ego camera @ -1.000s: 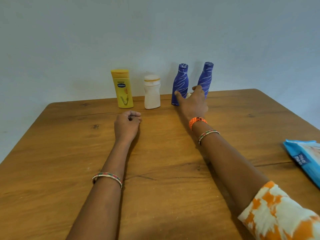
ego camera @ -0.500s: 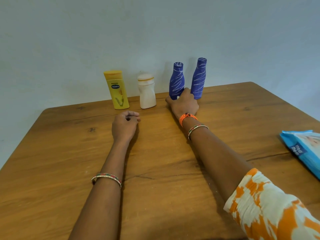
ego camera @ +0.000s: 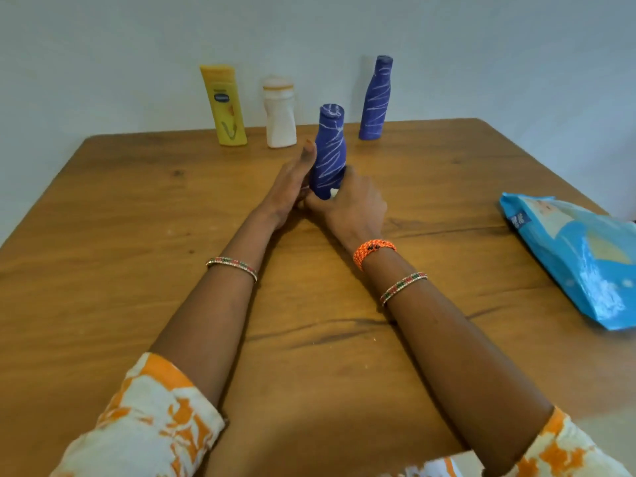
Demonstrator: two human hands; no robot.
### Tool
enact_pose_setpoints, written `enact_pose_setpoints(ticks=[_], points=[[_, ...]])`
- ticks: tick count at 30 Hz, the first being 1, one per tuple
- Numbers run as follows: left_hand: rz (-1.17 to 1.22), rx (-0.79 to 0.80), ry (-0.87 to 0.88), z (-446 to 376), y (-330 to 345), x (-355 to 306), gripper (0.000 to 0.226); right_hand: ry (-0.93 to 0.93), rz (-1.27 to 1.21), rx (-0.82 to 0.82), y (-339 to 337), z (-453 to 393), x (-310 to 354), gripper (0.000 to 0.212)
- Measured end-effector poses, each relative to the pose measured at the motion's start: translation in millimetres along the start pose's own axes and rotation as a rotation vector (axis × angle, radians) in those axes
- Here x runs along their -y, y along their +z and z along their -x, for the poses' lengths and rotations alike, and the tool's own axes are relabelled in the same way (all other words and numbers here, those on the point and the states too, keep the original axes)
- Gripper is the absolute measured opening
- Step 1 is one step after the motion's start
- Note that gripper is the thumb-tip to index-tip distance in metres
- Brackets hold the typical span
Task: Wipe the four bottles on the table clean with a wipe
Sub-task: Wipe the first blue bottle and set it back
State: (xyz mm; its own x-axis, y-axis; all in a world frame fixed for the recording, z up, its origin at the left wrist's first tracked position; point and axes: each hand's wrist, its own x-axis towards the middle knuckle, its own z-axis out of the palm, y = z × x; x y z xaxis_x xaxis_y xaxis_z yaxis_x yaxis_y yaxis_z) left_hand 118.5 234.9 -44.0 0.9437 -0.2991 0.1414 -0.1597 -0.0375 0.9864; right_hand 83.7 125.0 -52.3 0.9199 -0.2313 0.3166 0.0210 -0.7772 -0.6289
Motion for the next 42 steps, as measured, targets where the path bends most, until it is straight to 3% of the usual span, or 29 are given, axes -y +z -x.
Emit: enact_pose_setpoints(ticks=[4, 7, 9, 12, 15, 17, 25, 29, 31, 33, 36, 37, 39, 42], points=[[0.189, 0.003, -0.024, 17, 10, -2, 0.087, -0.155, -0.020, 0.145, -12, 12, 0, 0.066], [0.351, -0.103, -0.083, 29, 13, -6, 0.070, -0.170, -0.050, 0.198, -29, 12, 0, 0.064], [0.473, -0.114, -0.123, 34, 11, -5, 0.075, -0.104, -0.283, 0.110, -38, 13, -1, 0.052], [0.622, -0.001, -0.225, 42, 9, 1, 0.092, 0.068, -0.691, -0.017, -44, 9, -5, 0.036], [0.607, 0.113, -0.308, 53, 22, -1, 0.092, 0.302, -0.764, 0.002, -47, 0, -13, 0.028], [0.561, 0.137, -0.348, 59, 33, -4, 0.087, 0.359, -0.707, 0.039, -47, -2, -19, 0.029], [0.268, -0.118, -0.287, 63, 49, -10, 0.071, -0.081, -0.630, -0.209, -42, 11, 2, 0.012], [0.210, -0.308, -0.190, 59, 57, -9, 0.050, -0.584, -0.255, -0.279, -31, 23, 12, 0.019], [0.214, -0.340, -0.162, 60, 58, -10, 0.042, -0.721, -0.169, -0.279, -29, 22, 10, 0.019], [0.219, -0.287, -0.176, 61, 56, -11, 0.050, -0.638, -0.296, -0.285, -29, 18, 1, 0.021], [0.212, -0.197, -0.256, 62, 54, -13, 0.068, -0.190, -0.593, -0.210, -32, 14, -8, 0.022], [0.200, -0.200, -0.263, 61, 54, -11, 0.070, -0.135, -0.625, -0.192, -32, 14, -8, 0.021], [0.177, -0.248, -0.252, 60, 55, -12, 0.067, -0.239, -0.605, -0.231, -34, 17, -3, 0.020], [0.153, -0.336, -0.197, 60, 59, -15, 0.054, -0.592, -0.397, -0.263, -35, 21, 7, 0.019]])
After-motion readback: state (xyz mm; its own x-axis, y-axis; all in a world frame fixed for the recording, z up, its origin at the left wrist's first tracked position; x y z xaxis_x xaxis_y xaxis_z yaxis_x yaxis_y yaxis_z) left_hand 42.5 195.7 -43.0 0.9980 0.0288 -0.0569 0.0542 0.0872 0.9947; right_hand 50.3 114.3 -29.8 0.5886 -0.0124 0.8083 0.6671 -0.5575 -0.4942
